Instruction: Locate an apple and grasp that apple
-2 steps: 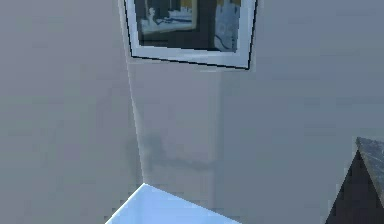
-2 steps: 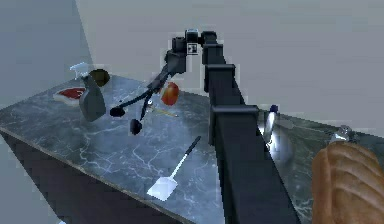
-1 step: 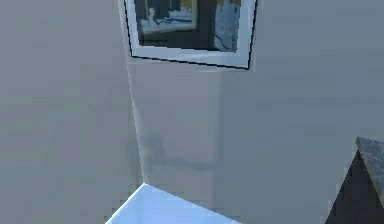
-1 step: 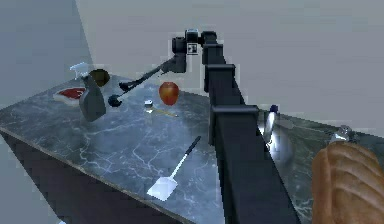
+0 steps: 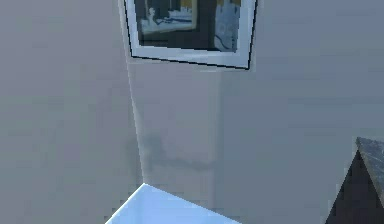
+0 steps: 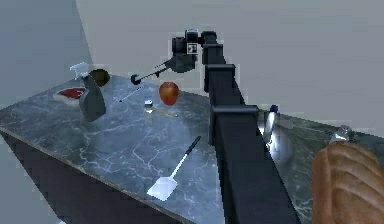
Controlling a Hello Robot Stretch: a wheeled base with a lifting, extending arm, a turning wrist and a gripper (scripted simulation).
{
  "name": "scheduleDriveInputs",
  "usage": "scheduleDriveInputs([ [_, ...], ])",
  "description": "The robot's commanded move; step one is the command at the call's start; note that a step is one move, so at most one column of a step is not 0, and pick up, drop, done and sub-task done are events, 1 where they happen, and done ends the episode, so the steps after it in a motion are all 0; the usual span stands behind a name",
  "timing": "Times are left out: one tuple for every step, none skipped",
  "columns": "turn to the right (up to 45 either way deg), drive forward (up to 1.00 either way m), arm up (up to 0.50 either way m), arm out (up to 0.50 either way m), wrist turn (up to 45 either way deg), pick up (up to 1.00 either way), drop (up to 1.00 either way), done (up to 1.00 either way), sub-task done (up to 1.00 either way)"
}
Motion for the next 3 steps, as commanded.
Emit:
scheduleDriveInputs([
  [0.0,0.0,0.0,0.0,24.0,0.0,0.0,0.0,0.0],
  [0.0,0.0,-0.1,0.0,0.0,0.0,0.0,0.0,0.0],
  [0.0,0.0,0.0,0.0,0.0,1.0,0.0,0.0,0.0],
])
